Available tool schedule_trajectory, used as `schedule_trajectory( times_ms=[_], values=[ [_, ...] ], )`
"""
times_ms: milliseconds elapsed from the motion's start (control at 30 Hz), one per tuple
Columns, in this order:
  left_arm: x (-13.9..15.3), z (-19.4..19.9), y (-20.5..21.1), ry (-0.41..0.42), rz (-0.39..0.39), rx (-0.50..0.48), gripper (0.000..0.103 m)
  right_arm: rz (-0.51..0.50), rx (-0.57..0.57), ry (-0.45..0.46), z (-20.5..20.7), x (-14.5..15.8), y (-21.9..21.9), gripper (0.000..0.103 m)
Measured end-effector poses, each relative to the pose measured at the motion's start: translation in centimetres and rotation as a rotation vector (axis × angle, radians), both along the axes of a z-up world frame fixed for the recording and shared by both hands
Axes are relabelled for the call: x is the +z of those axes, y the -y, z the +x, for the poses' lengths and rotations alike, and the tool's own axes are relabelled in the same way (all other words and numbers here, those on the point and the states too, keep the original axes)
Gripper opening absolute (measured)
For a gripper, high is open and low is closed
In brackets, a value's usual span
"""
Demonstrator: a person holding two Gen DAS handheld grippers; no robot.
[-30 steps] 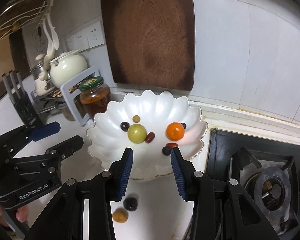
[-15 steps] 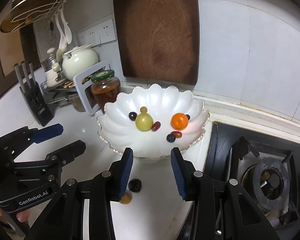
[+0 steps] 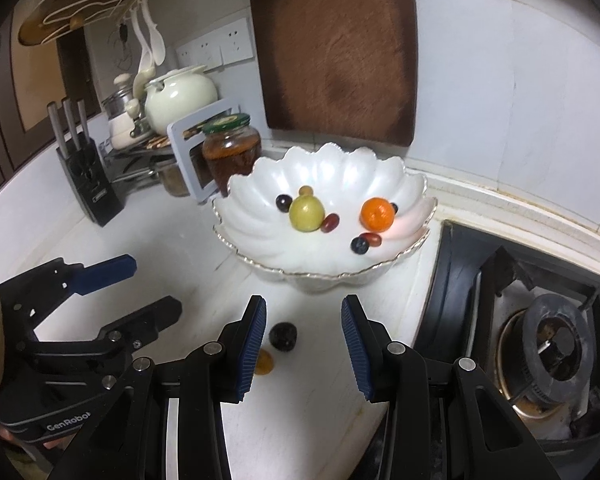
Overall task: Organize fruits
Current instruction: 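Lift both open tools out of the bowl toward the fruits on the counter, then lower the left tool to the tan round fruit while the right tool approaches the dark plum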
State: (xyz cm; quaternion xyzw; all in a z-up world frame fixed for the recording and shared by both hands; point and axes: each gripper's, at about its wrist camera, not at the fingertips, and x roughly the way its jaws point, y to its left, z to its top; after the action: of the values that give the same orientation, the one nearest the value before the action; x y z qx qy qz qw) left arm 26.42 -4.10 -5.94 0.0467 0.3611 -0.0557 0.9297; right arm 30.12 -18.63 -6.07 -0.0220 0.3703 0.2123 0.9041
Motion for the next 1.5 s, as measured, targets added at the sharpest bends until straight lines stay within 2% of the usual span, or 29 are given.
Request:
schedule_trajectory(
  times_ms=[433, 867, 1333, 1500],
  values=[
    [-2.4, -1.2, 0.9, 0.009, 0.022, -0.048, 0.059, -0.017, 0.047, -0.045, 0.2, -2.1, -0.6, 0.041],
    [-4.8, -0.8, 1.7, -0.033, 0.01, -0.098, 0.053, -0.026, 0.097, -0.098, 1.7, -4.2, -1.5, 0.04],
    [-7.4, 1.2, 2.5, -0.111, -0.014, -0.141, 0.043, -0.019, 0.136, -0.178, 3.9, -6.8, -2.4, 0.04],
    [-8.1, 1.8, 3.0, -0.127, -0.014, -0.16, 0.043, -0.014, 0.147, -0.204, 4.5, -7.6, -2.6, 0.04]
  ],
)
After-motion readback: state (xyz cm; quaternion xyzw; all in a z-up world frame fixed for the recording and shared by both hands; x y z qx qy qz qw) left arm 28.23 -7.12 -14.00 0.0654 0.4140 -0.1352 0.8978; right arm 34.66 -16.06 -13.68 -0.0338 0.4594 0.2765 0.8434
